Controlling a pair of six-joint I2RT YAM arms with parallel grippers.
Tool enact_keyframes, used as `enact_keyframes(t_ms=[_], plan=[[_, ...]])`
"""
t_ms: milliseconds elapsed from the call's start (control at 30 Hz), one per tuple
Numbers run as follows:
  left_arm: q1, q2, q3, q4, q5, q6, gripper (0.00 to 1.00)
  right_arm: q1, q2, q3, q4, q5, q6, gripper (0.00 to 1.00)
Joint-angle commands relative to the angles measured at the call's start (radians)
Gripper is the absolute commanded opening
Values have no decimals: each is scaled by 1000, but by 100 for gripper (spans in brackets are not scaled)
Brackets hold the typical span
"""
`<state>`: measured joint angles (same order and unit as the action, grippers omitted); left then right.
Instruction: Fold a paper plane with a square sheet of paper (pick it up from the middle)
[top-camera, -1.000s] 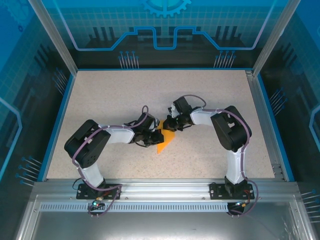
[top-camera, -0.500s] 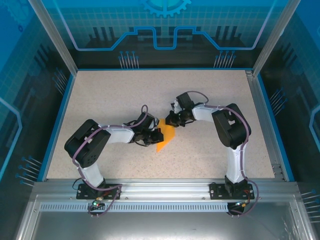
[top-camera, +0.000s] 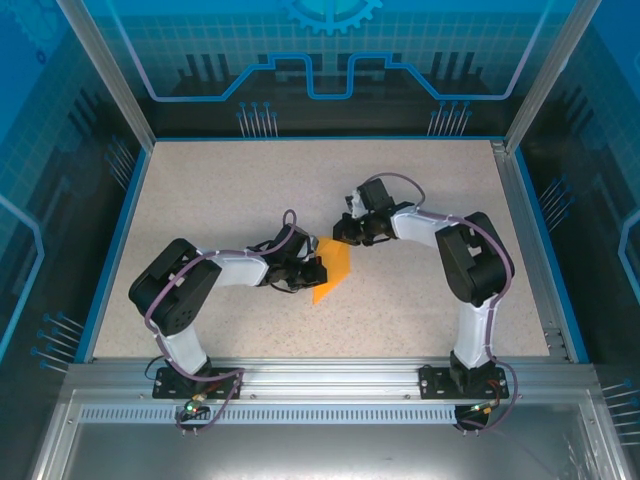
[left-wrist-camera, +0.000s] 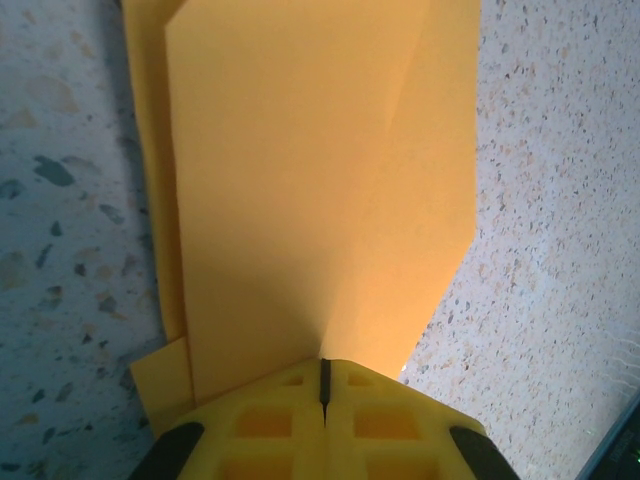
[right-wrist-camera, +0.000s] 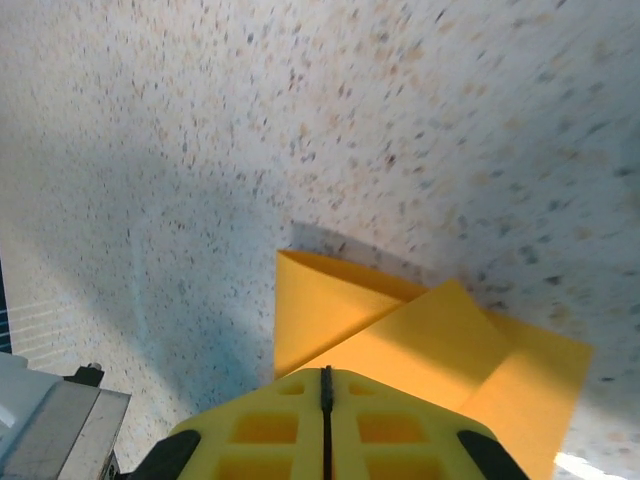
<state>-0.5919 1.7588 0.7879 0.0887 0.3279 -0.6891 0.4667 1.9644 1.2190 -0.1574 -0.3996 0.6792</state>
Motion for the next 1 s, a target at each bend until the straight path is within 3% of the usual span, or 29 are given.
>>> enact_keyframes(t_ms=[0, 667, 967], plan=[[-2, 29, -39, -127, -36, 37, 0, 21, 41, 16, -12, 15, 4, 7], [-1, 24, -55, -141, -35, 61, 0, -117, 144, 37, 24, 59, -16, 8], [-1, 21, -55, -140, -23, 64, 0, -129, 80, 68, -25, 58, -50, 10]])
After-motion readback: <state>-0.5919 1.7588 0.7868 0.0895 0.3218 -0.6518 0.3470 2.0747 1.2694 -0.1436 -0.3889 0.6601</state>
